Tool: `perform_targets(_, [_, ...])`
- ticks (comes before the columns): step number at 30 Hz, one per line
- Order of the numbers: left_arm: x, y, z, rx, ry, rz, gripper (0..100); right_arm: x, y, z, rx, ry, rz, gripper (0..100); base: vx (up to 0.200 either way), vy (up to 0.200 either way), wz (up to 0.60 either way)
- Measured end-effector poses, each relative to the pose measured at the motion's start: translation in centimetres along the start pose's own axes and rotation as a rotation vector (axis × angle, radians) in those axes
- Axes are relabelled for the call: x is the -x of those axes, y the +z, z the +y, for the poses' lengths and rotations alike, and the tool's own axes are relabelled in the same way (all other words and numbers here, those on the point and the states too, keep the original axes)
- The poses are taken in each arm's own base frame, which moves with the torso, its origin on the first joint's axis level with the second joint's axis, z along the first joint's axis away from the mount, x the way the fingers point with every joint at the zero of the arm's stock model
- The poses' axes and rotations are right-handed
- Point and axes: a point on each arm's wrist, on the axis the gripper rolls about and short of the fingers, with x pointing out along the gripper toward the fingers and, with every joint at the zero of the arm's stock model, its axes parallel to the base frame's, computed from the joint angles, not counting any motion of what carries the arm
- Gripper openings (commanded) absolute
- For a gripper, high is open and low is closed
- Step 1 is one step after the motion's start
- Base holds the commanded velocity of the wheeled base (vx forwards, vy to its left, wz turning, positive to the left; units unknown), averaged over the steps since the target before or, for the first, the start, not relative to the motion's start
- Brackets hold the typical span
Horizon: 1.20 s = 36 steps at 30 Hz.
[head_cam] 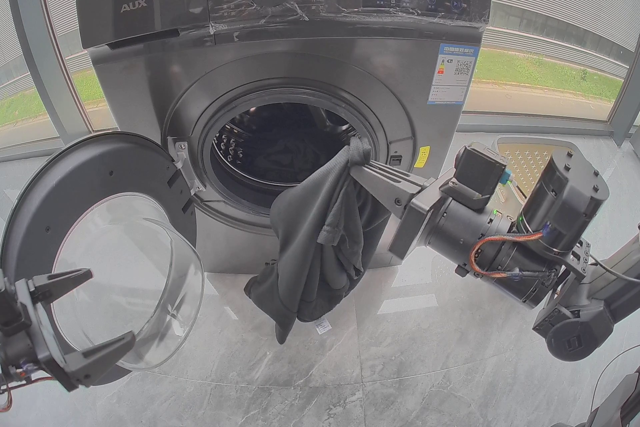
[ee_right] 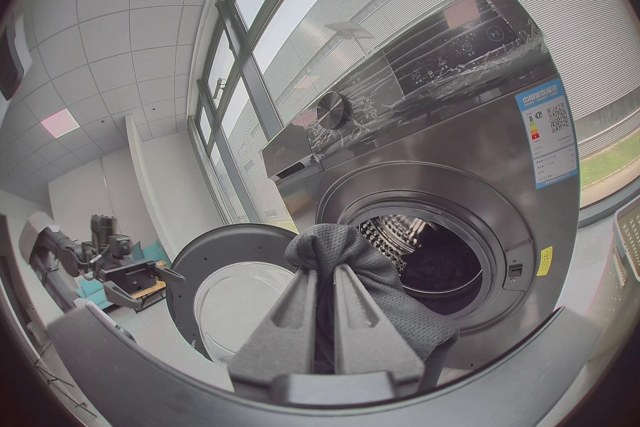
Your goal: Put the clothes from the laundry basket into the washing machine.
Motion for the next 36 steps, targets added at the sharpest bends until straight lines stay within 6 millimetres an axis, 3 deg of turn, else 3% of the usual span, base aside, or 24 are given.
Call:
perform_targets(9, [-7.3,-0.3,2.3,0.029,-0.139,0.108,100,-0.5,0.4,0.0,0.0,0.007,-0.029,0,0.0,0.0,0.0])
perform_targets(20, [-15.3,-1.6,2.3,0.042,-0.23,0.243,100,-0.7,0.5,0.1,-0.001,0.008,-0.041,0,0.0,0.0,0.0])
perform_targets(25, [-17.7,-2.4,2.0,0.051,-0.259,0.284,100,-0.7,0.5,0.1,-0.001,0.005,-0.04,0,0.0,0.0,0.0])
perform_targets(36, [-21.2,-4.8,2.3,0.053,-0.274,0.308,100,-0.7,0.3,0.4,-0.003,0.012,-0.036,0,0.0,0.0,0.0])
